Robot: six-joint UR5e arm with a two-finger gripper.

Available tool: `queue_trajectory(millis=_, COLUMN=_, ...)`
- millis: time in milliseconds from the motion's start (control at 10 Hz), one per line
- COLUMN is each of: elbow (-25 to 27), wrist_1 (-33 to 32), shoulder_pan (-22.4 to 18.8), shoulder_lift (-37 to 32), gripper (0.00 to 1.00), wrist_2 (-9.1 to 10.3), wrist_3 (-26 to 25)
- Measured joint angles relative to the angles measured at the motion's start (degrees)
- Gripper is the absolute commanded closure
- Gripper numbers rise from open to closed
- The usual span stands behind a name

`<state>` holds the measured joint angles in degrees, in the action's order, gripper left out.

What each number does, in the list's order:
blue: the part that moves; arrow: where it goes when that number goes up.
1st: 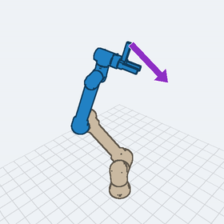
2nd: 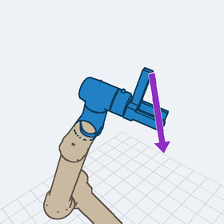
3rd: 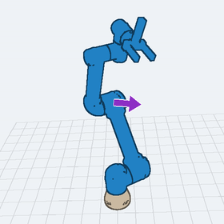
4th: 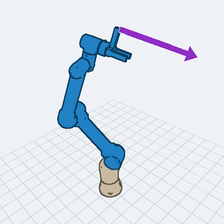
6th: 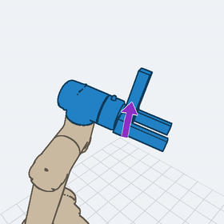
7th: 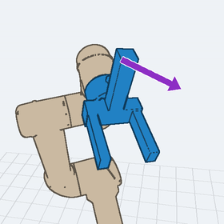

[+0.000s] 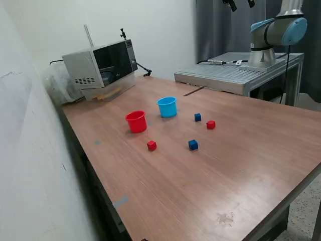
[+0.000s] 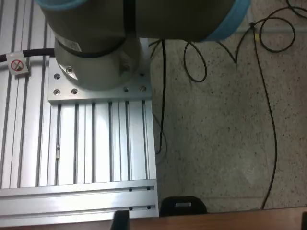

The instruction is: Place red objects in the red bin, and blue objects in the blue bin.

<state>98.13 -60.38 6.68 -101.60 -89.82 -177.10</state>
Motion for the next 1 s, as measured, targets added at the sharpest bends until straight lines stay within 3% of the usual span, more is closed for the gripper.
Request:
queue_trajectory(millis=400, elbow=-0.5, wrist_1=-1.23, shoulder_pan=-0.59, shoulder_lift=0.37, gripper=0.0, wrist_2=0.1, wrist_3=-0.29)
queue_trajectory(millis=1000, elbow=-1.34, wrist_1=-18.56, shoulder_pan=-0.64, shoulder_lift=6.54, gripper=0.0, wrist_2=0.38, wrist_3=-0.4)
